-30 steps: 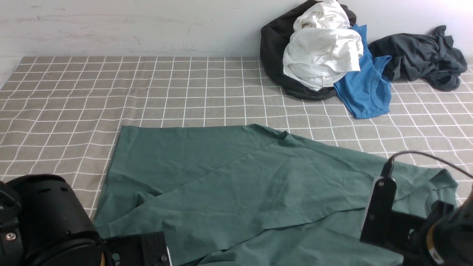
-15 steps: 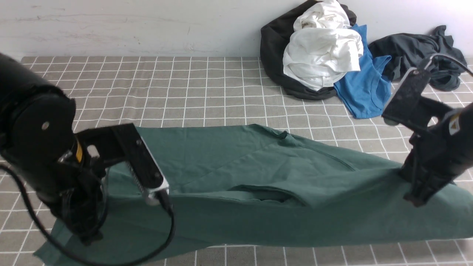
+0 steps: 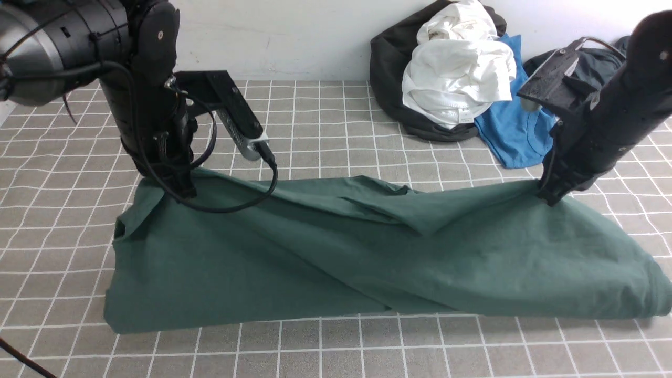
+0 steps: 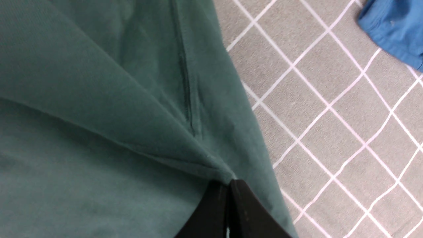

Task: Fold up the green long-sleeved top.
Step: Use both arms to drag the lower edge of the fabric forward and fold it over the upper edge

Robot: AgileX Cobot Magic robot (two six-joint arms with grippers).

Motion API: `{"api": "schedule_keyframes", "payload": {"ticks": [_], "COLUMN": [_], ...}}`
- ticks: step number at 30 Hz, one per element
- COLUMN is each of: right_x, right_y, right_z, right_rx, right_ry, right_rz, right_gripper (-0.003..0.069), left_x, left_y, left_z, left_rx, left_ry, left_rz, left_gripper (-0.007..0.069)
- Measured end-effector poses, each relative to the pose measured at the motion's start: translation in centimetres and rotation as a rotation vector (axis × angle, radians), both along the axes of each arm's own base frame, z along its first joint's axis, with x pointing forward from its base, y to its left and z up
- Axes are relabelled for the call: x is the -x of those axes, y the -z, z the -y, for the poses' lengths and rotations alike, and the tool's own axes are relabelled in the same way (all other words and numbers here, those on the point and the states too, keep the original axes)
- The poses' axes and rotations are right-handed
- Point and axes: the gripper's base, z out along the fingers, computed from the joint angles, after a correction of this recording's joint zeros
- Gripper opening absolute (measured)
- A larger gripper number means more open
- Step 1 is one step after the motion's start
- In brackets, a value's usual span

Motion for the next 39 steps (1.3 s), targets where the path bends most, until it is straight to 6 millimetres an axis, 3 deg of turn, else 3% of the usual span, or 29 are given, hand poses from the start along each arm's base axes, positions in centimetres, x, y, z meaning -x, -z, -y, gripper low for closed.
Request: {"api": "schedule_keyframes", "payload": {"ticks": [5, 9, 18, 23, 27, 32, 35, 38, 39], "right_x": [-2.7, -5.1, -7.2, -8.1, -9.0, -9.5, -9.7, -9.4, -8.7], "right_y": [0.6, 2.0, 5.3, 6.2, 6.5, 6.5, 5.6, 4.6, 3.9], "right_z": [0.0, -0.1, -0.4, -0.4, 0.2, 0.3, 0.3, -0.2, -1.2], "right_rx": [-0.008, -0.008, -0.006, -0.045, -0.091, -0.15, -0.184, -0.189, -0.193], "right_ry": [0.014, 0.019, 0.029, 0.102, 0.192, 0.311, 0.382, 0.385, 0.35], "right_rz": [0.013, 0.01, 0.002, 0.055, 0.114, 0.155, 0.147, 0.113, 0.058], "right_gripper": [-0.0008, -0.0009, -0.0009, 0.0005, 0.007, 0.0212, 0.029, 0.0309, 0.0312], "left_x": [-2.8, -5.5, -8.1, -9.1, -9.7, -10.1, -10.1, -9.8, -9.5], "left_y": [0.9, 3.4, 7.7, 8.3, 8.1, 8.0, 7.6, 7.1, 6.7], "left_z": [-0.1, -0.4, -0.7, -1.3, -2.0, -3.6, -4.4, -4.6, -4.3], "left_rx": [-0.005, -0.01, 0.005, 0.026, 0.055, 0.09, 0.114, 0.122, 0.123], "left_ry": [0.015, 0.018, 0.015, 0.006, -0.039, -0.157, -0.276, -0.365, -0.426], "left_rz": [0.011, 0.007, 0.022, 0.085, 0.15, 0.181, 0.169, 0.133, 0.093], "left_gripper": [0.0013, 0.0013, 0.0015, 0.0047, 0.0116, 0.0253, 0.0323, 0.0343, 0.0342]}}
